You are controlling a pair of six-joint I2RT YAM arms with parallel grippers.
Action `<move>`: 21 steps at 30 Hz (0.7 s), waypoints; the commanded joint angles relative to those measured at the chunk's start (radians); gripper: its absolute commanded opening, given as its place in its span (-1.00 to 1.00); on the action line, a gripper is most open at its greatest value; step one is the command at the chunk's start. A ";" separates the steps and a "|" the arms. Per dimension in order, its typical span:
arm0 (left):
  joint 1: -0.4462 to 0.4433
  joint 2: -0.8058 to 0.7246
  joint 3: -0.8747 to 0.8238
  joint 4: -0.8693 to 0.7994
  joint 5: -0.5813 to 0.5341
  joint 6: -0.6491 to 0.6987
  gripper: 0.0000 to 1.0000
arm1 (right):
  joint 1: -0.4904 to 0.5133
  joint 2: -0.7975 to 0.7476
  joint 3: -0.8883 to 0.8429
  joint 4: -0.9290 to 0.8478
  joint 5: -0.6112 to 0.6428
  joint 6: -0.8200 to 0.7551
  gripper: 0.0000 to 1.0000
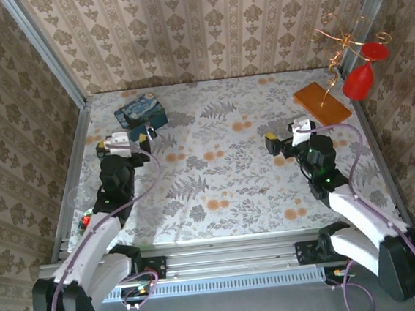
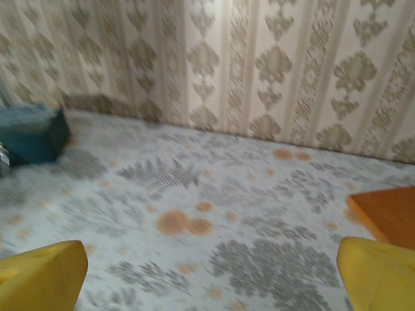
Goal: Unlock the padlock with the key
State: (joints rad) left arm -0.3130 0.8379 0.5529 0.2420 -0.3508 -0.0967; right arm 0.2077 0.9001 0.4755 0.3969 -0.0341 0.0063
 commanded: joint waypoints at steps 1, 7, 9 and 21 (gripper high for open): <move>0.011 -0.059 0.097 -0.389 -0.116 -0.332 1.00 | 0.003 -0.070 0.108 -0.246 -0.025 0.178 1.00; 0.130 -0.202 -0.011 -0.400 0.104 -0.407 1.00 | -0.053 -0.135 0.168 -0.599 0.126 0.555 1.00; 0.163 -0.274 -0.106 -0.330 0.137 -0.456 1.00 | -0.077 -0.161 0.138 -0.574 0.010 0.541 1.00; 0.146 -0.159 -0.296 -0.168 0.509 -0.414 1.00 | 0.074 0.007 0.152 -0.857 -0.065 0.682 0.75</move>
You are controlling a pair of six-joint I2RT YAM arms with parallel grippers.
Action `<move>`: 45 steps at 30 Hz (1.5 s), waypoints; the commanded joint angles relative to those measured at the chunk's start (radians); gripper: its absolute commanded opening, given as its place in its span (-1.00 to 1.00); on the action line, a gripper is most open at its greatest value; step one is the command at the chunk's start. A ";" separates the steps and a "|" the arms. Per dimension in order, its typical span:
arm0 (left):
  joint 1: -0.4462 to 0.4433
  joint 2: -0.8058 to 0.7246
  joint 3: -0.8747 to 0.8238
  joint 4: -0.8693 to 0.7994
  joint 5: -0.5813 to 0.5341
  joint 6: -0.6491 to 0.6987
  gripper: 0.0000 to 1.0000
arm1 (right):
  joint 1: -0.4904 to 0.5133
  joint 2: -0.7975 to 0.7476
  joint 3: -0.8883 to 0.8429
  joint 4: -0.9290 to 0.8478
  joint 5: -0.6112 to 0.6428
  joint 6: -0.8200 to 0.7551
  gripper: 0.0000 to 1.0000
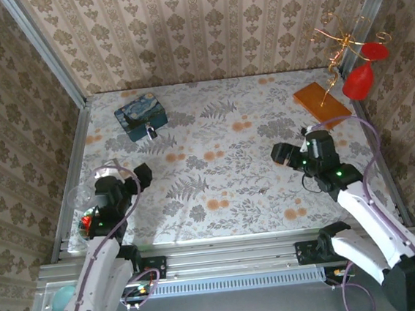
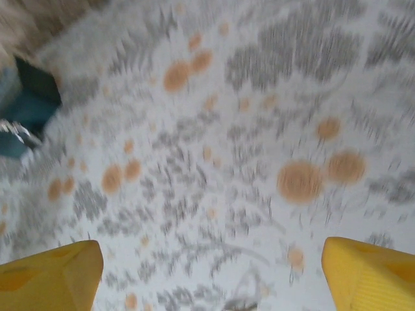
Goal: Unlock the padlock with the key
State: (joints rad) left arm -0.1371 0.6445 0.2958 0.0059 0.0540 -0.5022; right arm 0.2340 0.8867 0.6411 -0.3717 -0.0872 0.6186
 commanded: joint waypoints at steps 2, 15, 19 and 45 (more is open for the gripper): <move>-0.090 0.064 -0.063 0.103 0.084 -0.006 1.00 | 0.093 0.052 -0.033 -0.083 0.014 0.104 0.70; -0.261 0.214 -0.093 0.238 0.018 0.046 1.00 | 0.271 0.394 -0.006 -0.002 0.049 0.240 0.16; -0.254 0.210 -0.095 0.267 0.039 0.034 1.00 | 0.275 0.488 0.034 -0.021 0.066 0.244 0.05; -0.214 0.133 -0.083 0.212 0.060 0.040 1.00 | 0.428 0.680 0.193 -0.125 0.165 0.293 -0.51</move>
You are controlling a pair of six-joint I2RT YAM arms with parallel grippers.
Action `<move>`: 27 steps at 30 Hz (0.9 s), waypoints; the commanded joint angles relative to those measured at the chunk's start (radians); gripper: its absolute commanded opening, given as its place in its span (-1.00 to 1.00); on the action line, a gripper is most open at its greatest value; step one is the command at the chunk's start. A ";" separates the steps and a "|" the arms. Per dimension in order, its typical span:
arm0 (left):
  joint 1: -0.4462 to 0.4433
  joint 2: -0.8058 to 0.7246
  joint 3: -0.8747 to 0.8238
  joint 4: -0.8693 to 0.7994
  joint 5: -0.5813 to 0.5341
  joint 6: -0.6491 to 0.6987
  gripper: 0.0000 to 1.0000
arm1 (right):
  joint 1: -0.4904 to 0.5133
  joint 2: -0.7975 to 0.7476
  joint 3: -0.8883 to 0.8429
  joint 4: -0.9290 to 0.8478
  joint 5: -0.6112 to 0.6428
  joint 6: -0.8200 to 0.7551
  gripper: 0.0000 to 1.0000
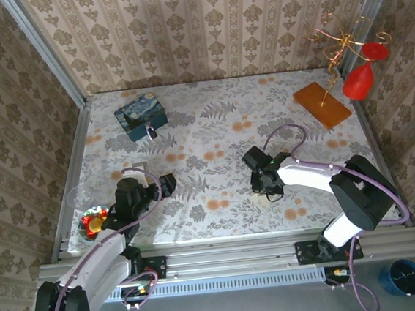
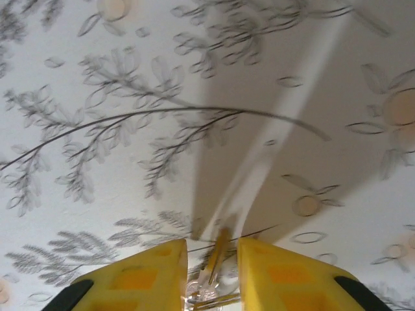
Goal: Unlock the padlock with the key
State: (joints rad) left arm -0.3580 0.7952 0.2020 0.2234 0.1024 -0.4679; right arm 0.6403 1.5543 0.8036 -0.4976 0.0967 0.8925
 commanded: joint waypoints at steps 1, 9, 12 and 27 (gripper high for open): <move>0.008 -0.016 0.011 -0.009 0.008 0.006 1.00 | 0.025 0.008 0.034 -0.007 -0.012 0.019 -0.53; 0.016 -0.023 0.020 -0.027 0.011 0.008 1.00 | 0.041 -0.026 0.043 -0.034 0.001 0.018 -0.59; 0.016 -0.029 0.020 -0.034 0.011 0.010 1.00 | 0.057 -0.044 0.042 -0.075 0.012 0.021 -0.52; 0.016 -0.034 0.020 -0.037 0.019 0.006 1.00 | 0.150 -0.033 0.031 -0.117 0.054 0.095 -0.32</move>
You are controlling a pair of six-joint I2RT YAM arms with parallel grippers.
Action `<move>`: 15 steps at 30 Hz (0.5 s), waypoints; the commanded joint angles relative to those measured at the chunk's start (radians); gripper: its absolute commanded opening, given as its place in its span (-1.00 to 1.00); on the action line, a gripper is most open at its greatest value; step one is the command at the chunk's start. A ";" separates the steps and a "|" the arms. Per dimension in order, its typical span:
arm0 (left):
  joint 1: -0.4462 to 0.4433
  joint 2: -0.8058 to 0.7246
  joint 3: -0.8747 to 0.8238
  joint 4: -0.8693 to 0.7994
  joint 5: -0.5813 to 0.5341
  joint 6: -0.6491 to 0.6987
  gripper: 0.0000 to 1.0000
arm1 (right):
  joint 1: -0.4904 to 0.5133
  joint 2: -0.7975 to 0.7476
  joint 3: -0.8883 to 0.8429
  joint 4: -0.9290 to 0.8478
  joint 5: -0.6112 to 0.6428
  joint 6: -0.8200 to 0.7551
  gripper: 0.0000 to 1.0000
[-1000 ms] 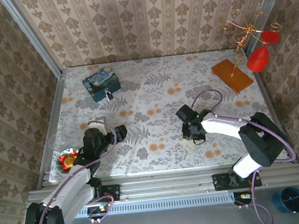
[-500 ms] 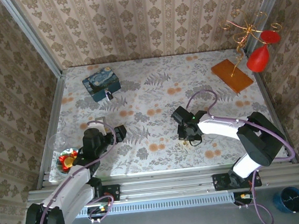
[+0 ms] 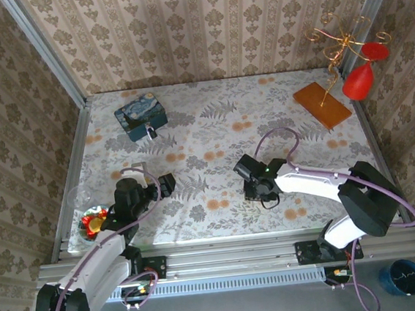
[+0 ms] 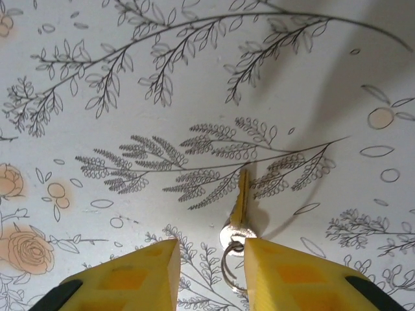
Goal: Unlock the padlock with the key
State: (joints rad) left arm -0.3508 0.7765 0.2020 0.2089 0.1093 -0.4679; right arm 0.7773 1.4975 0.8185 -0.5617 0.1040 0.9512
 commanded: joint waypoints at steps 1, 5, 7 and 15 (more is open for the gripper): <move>0.009 -0.017 0.020 -0.023 0.012 0.008 1.00 | 0.017 0.035 0.021 -0.062 0.056 0.039 -0.32; 0.009 -0.025 0.019 -0.031 0.010 0.010 1.00 | 0.027 0.063 0.031 -0.094 0.088 0.039 -0.32; 0.009 -0.029 0.017 -0.033 0.006 0.009 1.00 | 0.028 0.078 0.036 -0.104 0.088 0.036 -0.32; 0.009 -0.033 0.017 -0.034 0.001 0.012 1.00 | 0.031 0.115 0.026 -0.065 0.077 0.028 -0.41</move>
State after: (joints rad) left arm -0.3508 0.7559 0.2020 0.2043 0.1089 -0.4679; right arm 0.8021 1.5791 0.8330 -0.6167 0.1581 0.9691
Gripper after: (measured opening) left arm 0.999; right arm 0.298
